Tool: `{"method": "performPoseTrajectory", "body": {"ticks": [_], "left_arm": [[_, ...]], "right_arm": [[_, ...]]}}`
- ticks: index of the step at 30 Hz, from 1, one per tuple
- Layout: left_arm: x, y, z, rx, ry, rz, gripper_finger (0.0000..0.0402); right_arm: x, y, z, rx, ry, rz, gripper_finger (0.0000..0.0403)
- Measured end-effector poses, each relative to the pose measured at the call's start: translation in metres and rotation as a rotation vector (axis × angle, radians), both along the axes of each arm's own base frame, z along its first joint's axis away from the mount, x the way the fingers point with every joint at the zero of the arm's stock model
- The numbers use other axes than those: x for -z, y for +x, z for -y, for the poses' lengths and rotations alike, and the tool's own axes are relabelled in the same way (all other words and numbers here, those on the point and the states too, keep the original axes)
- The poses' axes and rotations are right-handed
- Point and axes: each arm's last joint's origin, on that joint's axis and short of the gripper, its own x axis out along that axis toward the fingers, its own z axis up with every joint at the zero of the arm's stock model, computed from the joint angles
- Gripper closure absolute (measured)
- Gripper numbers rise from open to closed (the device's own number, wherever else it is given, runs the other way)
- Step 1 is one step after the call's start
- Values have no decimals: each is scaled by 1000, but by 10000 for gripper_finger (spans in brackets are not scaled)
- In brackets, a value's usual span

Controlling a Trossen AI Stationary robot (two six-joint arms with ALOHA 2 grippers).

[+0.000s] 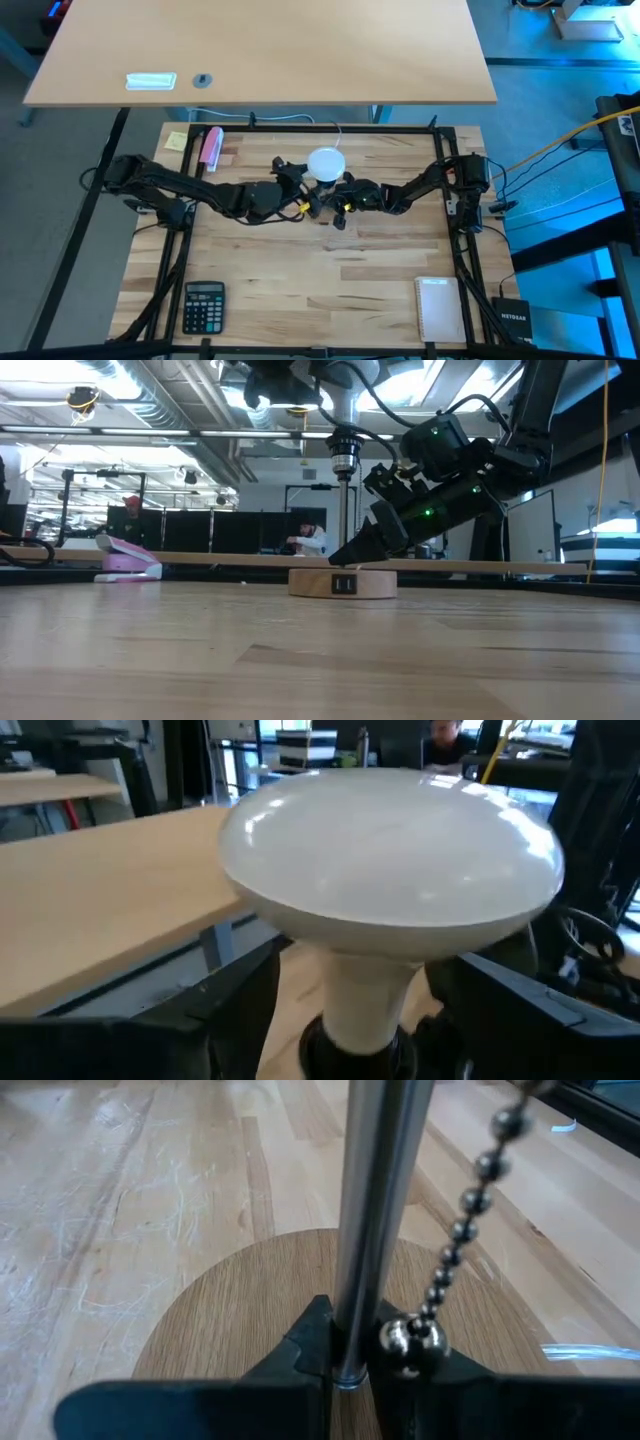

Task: Screw lightbulb
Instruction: Remove the white lightbulb from the lamp

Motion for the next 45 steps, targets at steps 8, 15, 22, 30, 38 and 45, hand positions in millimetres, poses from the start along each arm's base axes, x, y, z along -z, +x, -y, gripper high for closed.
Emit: {"method": "performPoseTrajectory", "body": {"ticks": [8,15,22,30,38,45], "left_arm": [[-12,-26,9,94,-103,-57,141],[-12,-39,2,326,-66,-213,141],[11,-53,-62,474,-101,-161,141],[19,-52,-117,770,-56,-41,141],[34,-33,-151,906,-30,-32,141],[32,-9,-163,1104,-65,11,141]], "right_arm": [[0,0,0,-1,0,1,363],[0,0,0,-8,2,1,363],[0,0,0,-10,4,1,363],[0,0,0,-13,5,1,363],[0,0,0,-13,5,0,363],[1,0,-1,-23,11,-10,363]]}}
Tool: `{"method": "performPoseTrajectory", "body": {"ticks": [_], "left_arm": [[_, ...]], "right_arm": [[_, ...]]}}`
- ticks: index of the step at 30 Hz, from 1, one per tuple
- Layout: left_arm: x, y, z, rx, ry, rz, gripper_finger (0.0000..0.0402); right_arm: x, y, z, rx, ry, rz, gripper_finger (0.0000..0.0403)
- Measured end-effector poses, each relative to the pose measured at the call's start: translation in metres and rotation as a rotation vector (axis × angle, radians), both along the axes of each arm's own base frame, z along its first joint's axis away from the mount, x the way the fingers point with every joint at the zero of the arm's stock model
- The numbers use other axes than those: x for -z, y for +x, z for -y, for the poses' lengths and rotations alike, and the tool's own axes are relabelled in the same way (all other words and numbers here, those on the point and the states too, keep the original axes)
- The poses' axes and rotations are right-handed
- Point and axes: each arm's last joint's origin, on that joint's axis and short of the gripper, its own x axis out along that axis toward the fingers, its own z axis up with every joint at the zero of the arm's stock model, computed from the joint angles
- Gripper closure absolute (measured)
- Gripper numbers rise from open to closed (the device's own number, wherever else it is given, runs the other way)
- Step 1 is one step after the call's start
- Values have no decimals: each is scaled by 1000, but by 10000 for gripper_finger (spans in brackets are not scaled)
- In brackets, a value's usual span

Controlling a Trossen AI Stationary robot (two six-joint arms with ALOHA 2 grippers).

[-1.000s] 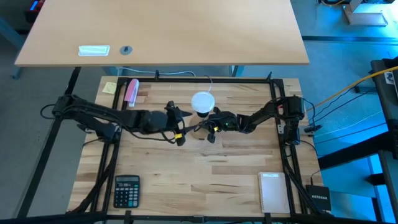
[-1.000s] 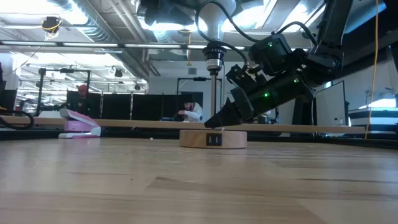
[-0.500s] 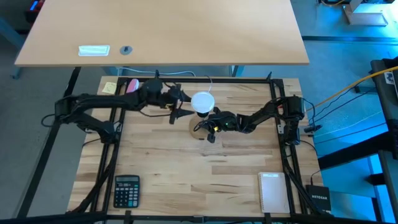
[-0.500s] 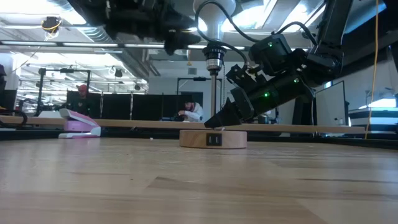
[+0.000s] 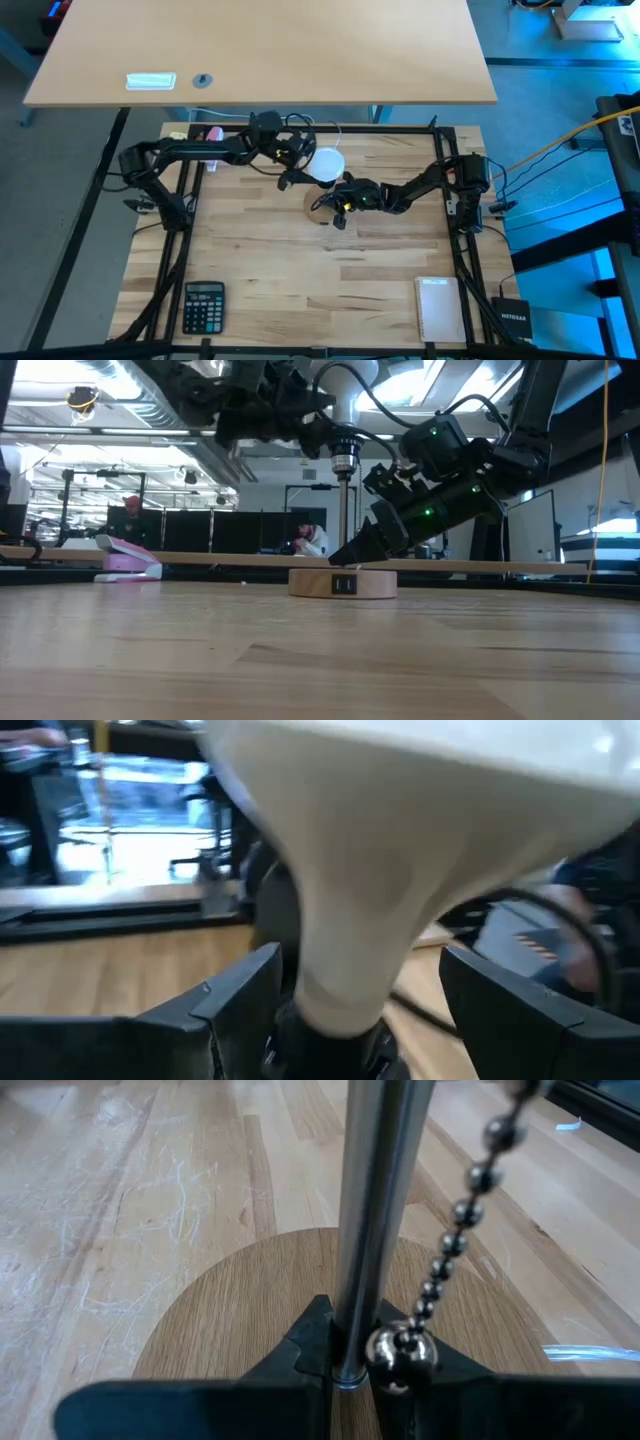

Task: Screw lightbulb
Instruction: Remove the white lightbulb from the lamp

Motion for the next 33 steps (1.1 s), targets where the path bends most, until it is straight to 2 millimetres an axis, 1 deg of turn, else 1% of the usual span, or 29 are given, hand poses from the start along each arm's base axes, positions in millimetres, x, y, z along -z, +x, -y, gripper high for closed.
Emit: {"method": "performPoseTrajectory", "body": {"ticks": [7,11,14,19,21,24,26,29,33], "left_arm": [[-4,23,-1,81,-4,17,141],[-7,26,1,130,-4,29,146],[-7,27,2,130,-14,23,171],[-7,30,7,71,-3,19,252],[-9,29,8,36,6,5,258],[-14,27,14,-82,21,-38,258],[-18,27,23,-196,37,-69,258],[-22,32,43,-383,73,-85,258],[-25,41,77,-714,107,-68,258]], "right_arm": [[1,0,0,0,1,-8,363],[1,0,0,-1,1,-8,363],[1,0,0,-2,-1,-7,363],[1,0,0,5,-15,-10,363],[1,-1,0,9,-41,-19,363],[1,0,1,19,-41,-14,363],[0,0,1,30,-36,-1,363],[-1,0,2,74,-18,10,363],[-1,-1,3,133,-5,16,363]]}}
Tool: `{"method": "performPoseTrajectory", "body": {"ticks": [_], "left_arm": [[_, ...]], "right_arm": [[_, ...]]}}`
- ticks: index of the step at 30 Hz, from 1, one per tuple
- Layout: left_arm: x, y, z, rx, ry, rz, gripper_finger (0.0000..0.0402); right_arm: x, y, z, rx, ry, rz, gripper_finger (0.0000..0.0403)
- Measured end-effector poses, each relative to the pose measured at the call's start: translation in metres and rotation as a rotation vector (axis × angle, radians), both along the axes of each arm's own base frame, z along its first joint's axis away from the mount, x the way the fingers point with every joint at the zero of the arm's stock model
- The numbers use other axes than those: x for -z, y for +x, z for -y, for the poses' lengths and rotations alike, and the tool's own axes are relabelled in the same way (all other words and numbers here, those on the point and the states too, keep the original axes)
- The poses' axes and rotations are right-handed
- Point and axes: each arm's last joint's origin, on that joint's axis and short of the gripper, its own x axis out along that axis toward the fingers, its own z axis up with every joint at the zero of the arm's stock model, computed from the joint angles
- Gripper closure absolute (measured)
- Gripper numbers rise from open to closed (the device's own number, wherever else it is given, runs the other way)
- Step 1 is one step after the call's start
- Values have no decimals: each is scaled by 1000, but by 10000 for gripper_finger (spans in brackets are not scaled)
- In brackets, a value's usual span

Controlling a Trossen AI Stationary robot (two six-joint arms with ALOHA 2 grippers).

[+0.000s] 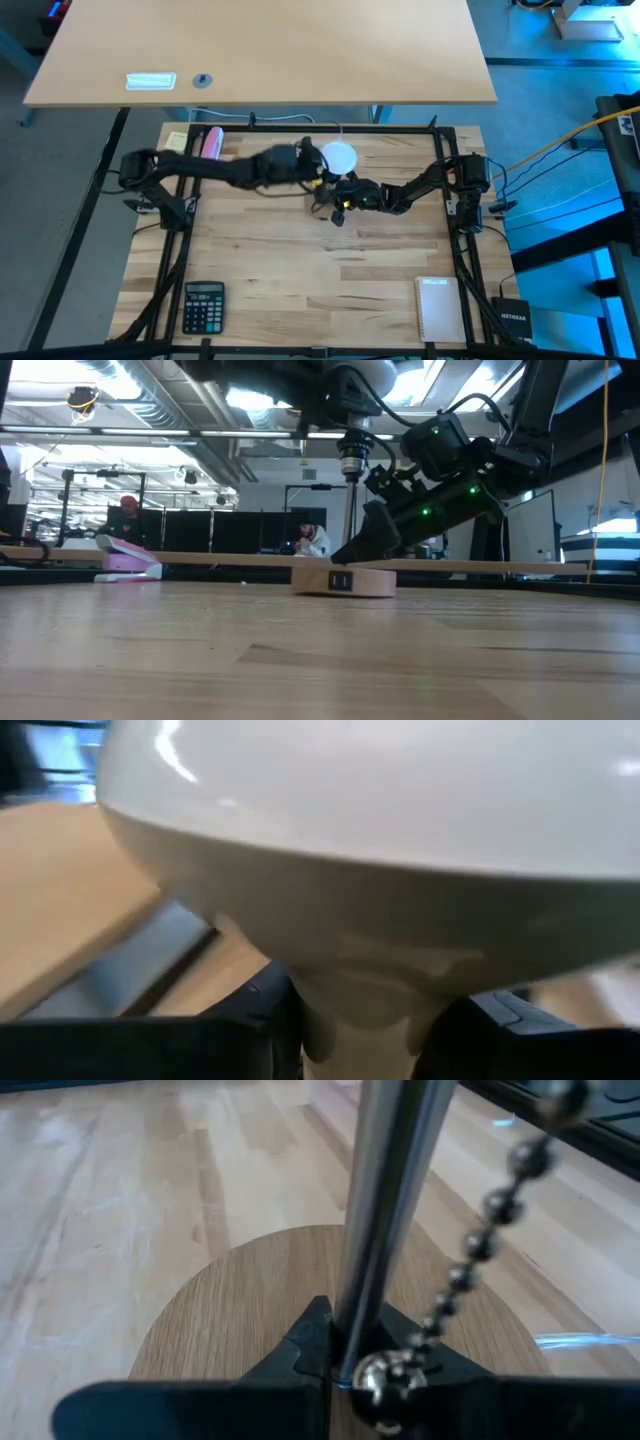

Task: Screw lightbulb
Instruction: Remove the white lightbulb from the lamp

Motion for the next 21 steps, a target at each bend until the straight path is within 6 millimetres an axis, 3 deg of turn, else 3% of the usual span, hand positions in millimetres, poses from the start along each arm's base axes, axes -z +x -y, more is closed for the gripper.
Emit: {"method": "performPoseTrajectory", "body": {"ticks": [4,7,14,21], "left_arm": [[1,1,31,-321,-23,49,258],[-1,0,50,-439,3,92,258],[-19,2,64,-476,64,121,258],[-11,2,66,-420,34,20,251]], "right_arm": [[1,0,1,20,8,0,363],[0,0,1,25,6,1,363],[-4,2,0,21,9,35,363],[0,1,-2,-33,42,16,362]]}}
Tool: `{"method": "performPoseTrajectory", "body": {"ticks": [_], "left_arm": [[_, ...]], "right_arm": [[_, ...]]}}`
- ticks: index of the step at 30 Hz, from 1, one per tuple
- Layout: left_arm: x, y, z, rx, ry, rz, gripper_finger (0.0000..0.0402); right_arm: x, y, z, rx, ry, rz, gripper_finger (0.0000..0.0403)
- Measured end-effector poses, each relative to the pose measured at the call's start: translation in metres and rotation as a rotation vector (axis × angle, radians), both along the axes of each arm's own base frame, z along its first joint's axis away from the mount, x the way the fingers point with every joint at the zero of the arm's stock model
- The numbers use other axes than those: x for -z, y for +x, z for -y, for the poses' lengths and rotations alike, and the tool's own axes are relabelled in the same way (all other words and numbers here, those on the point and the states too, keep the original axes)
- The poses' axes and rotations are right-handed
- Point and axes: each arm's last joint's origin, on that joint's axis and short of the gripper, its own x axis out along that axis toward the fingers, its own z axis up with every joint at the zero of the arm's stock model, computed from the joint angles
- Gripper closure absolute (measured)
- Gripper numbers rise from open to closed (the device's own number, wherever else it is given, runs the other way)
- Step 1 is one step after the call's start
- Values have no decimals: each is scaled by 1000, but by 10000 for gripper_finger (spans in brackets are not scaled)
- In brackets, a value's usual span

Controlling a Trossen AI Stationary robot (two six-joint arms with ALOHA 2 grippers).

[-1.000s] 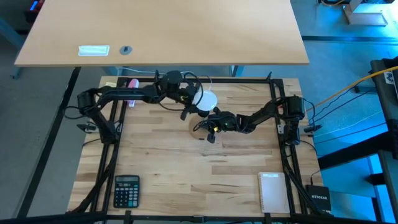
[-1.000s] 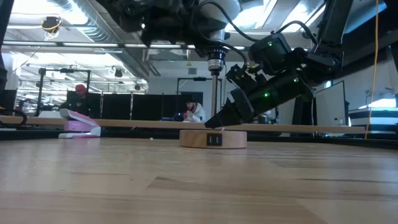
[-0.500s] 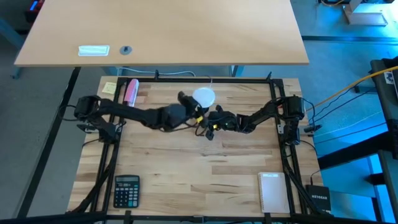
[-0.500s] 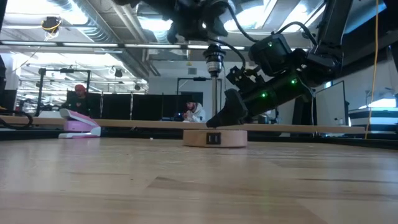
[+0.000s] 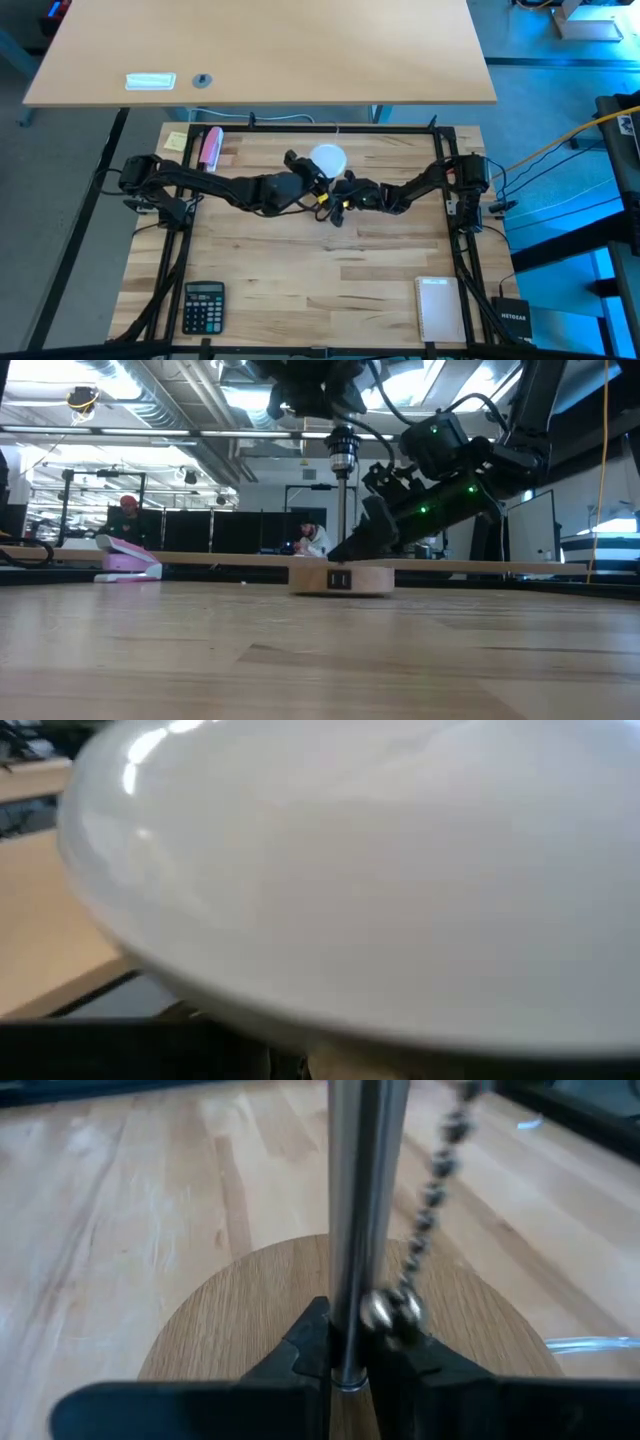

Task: Screw lightbulb
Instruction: Remove the white lightbulb from the lamp

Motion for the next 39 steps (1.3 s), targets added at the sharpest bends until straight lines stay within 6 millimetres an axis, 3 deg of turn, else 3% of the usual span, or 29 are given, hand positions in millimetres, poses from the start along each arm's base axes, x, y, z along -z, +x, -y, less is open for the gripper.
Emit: {"method": "performPoseTrajectory", "body": {"ticks": [10,17,30,39], "left_arm": [[5,-2,1,55,-54,-56,248],[6,-2,2,73,-53,-76,245],[9,-3,0,76,-58,-102,167],[-6,-35,9,82,-110,-217,154]], "right_arm": [[0,0,-1,-53,30,-7,281],[-3,0,-2,-87,7,-4,248],[-4,0,-1,-59,-32,-8,215],[-3,0,-1,-61,-30,-24,208]]}}
